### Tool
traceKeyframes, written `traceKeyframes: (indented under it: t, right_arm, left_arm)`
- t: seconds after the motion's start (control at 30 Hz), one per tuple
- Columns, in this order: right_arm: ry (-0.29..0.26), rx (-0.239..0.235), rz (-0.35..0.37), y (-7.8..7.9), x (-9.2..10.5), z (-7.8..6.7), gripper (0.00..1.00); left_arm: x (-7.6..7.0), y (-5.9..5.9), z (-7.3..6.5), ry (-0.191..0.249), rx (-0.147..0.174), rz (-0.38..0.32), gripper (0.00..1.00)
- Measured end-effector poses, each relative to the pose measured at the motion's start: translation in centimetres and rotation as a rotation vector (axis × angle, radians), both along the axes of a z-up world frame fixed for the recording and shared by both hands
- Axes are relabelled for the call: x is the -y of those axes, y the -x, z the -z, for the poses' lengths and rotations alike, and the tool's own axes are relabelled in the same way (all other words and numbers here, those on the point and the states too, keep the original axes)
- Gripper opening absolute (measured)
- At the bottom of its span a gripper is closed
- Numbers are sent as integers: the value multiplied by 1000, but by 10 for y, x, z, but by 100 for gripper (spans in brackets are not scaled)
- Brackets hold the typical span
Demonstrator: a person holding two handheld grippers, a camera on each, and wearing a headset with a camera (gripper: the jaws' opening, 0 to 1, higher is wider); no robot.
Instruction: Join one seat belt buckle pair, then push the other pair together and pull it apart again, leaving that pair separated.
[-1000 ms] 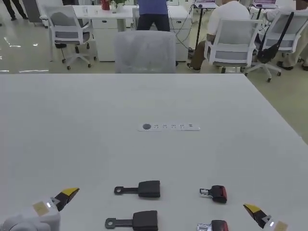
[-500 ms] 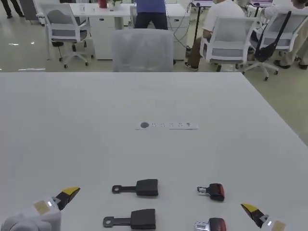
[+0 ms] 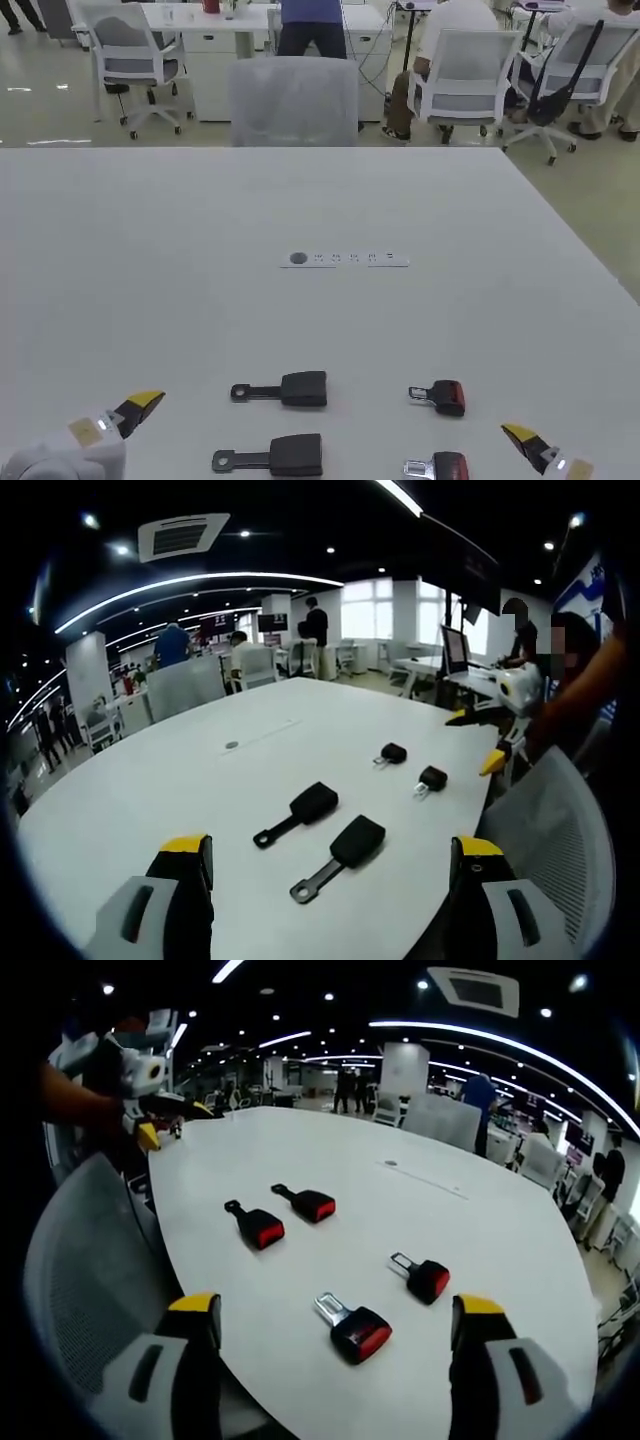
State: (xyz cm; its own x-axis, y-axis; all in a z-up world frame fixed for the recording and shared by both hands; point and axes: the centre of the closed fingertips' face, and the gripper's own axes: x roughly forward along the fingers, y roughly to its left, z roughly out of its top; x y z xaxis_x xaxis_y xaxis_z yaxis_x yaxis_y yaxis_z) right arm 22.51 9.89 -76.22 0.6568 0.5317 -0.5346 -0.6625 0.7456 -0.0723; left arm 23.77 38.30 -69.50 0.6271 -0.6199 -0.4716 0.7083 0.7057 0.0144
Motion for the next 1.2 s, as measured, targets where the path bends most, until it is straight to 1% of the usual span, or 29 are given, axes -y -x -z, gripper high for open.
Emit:
traceKeyframes:
  t: [0.23,0.57,0.73,0.8,1.0,1.2]
  right_arm:
    - [5,-10,-10,-1,-1,2,96]
    - [10,-20,-18,-2,1,4,95]
    - [12,-30,-23,-1,2,5,94]
    - [12,-31,-27,-1,1,6,93]
    - [10,-38,-30,-2,2,7,93]
    - [8,-43,-34,-3,1,8,92]
  left_arm:
    - [3,1,3,-12,-6,19,100]
    - [7,0,6,-14,-16,34,100]
    - [6,-3,8,-23,-15,35,100]
    - [6,-3,8,-17,-15,32,100]
    - [3,-5,10,-17,-20,27,100]
    - [1,-7,11,-31,-18,23,100]
